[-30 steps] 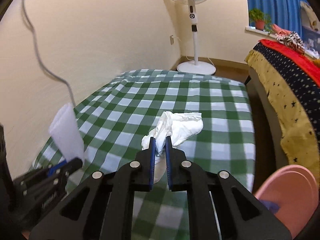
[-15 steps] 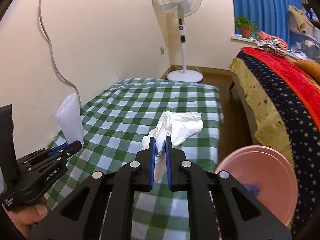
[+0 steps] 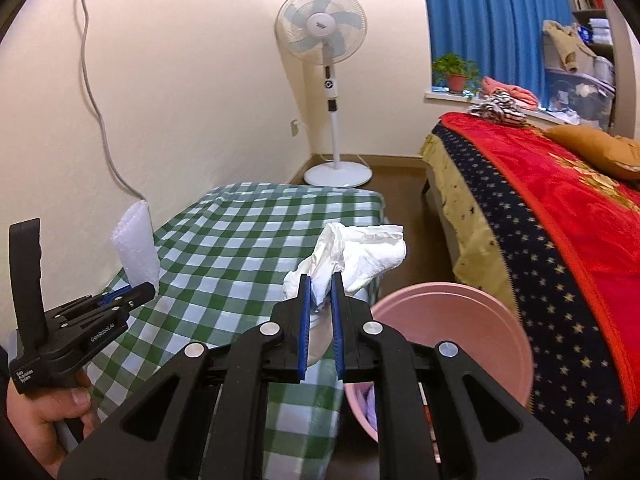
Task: Collect trash
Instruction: 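Carry the bubble-wrap block and white sock over the pink bin with both tools, then open both tools to drop the bubble-wrap block and sock into the bin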
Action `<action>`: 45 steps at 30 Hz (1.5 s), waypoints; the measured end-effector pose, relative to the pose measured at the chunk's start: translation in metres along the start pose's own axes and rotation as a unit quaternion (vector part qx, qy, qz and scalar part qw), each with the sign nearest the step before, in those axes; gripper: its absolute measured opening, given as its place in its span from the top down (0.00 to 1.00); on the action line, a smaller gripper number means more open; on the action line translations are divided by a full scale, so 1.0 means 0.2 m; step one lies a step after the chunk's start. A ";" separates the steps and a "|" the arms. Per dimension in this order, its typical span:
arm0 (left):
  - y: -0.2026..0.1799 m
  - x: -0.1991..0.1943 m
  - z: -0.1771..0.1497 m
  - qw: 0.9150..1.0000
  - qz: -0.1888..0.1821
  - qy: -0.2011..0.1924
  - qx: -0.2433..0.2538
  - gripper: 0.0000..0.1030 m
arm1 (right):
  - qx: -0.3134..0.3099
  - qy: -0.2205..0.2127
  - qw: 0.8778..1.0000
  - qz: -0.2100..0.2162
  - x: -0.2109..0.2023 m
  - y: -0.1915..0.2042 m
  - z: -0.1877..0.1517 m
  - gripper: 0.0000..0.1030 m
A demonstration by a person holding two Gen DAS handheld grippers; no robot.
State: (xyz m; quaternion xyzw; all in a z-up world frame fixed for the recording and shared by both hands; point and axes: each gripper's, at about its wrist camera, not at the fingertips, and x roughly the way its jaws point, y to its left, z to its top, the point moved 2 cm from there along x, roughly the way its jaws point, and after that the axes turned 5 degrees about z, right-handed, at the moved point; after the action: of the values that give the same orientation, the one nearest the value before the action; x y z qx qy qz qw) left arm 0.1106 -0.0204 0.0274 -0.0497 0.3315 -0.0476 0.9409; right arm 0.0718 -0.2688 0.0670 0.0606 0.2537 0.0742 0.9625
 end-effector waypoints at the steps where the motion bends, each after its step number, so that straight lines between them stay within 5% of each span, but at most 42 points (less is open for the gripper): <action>1: -0.01 -0.01 0.00 1.000 -0.001 -0.001 0.003 0.89 | 0.001 -0.001 1.000 -0.002 -0.01 -0.01 0.00 0.90; 30: -0.46 0.09 -0.13 0.994 -0.089 0.007 0.062 0.89 | 0.108 -0.030 0.990 -0.084 -0.17 -0.45 -0.13 0.90; 45: -0.74 0.26 -0.19 0.986 -0.152 0.030 0.065 0.89 | 0.105 -0.019 0.986 -0.124 -0.10 -0.51 -0.14 0.90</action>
State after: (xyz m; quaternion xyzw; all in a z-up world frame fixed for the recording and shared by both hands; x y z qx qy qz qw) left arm 0.1181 -0.1756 -0.0151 -0.0366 0.3448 -0.2131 0.9134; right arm 0.0520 -0.3692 0.0361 0.1308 0.2473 -0.0743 0.9572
